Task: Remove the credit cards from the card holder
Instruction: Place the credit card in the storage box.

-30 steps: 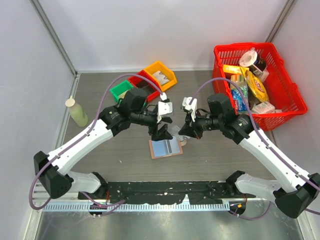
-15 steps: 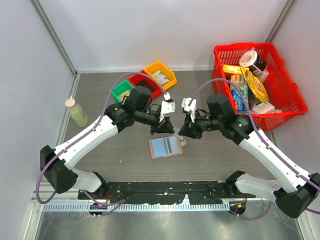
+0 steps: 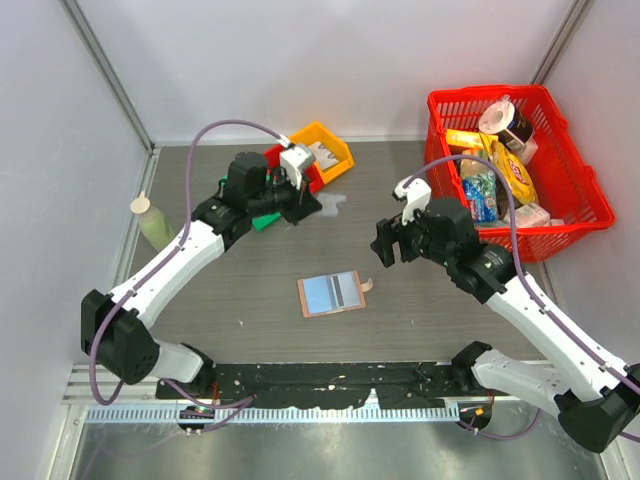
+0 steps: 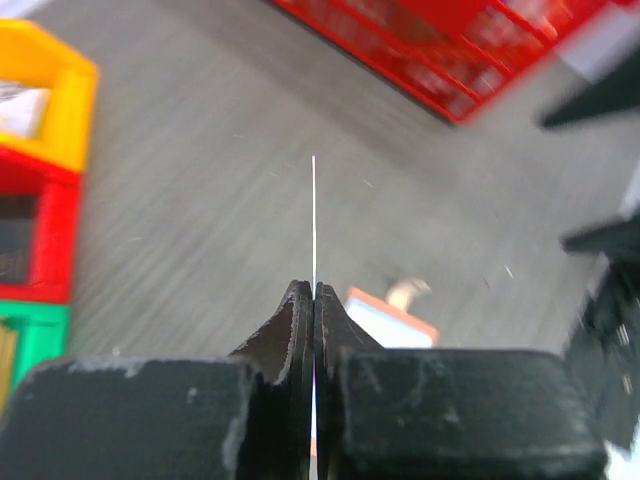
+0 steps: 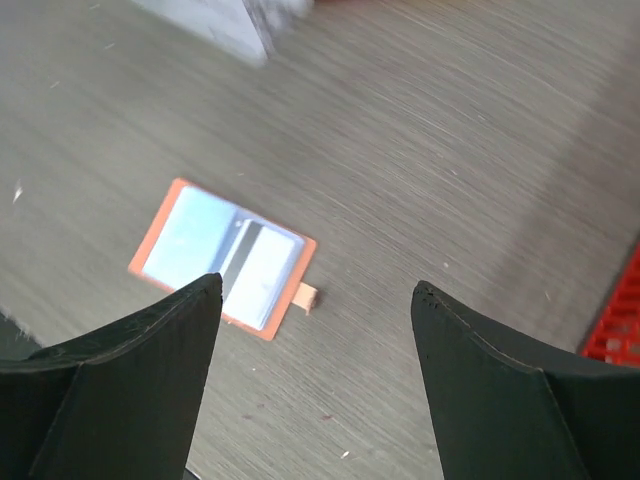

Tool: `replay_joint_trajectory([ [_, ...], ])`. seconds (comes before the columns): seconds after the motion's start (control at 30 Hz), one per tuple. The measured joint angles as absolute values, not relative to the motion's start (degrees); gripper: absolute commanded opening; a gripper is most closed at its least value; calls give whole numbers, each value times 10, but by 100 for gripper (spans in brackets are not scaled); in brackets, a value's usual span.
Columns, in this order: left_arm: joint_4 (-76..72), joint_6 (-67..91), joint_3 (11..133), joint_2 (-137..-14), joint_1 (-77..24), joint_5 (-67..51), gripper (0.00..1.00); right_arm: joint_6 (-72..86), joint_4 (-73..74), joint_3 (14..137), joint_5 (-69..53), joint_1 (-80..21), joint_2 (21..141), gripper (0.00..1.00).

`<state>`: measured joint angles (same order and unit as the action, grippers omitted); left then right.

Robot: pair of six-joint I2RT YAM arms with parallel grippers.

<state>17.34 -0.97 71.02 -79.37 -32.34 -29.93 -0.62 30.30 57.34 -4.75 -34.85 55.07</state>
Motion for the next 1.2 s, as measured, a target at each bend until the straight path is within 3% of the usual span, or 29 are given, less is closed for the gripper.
replay_joint_trajectory([
  [0.2, 45, 172, 714, -855, -281, -132, 0, 107, 284, 537, 53, -346, 536, 81],
  [0.43, -15, 345, 790, -1007, -253, -11, 0, 204, 214, 421, 84, -345, 425, 81],
  [0.73, -30, 491, 976, -1217, -232, 42, 0, 250, 161, 369, 85, -345, 383, 80],
  [1.03, -12, 528, 1133, -1369, -231, 70, 4, 268, 135, 347, 67, -345, 400, 80],
  [1.1, -8, 533, 1164, -1394, -231, 71, 8, 268, 133, 347, 65, -345, 404, 80],
  [1.2, 8, 539, 1193, -1418, -231, 71, 30, 268, 132, 347, 62, -345, 411, 80],
])
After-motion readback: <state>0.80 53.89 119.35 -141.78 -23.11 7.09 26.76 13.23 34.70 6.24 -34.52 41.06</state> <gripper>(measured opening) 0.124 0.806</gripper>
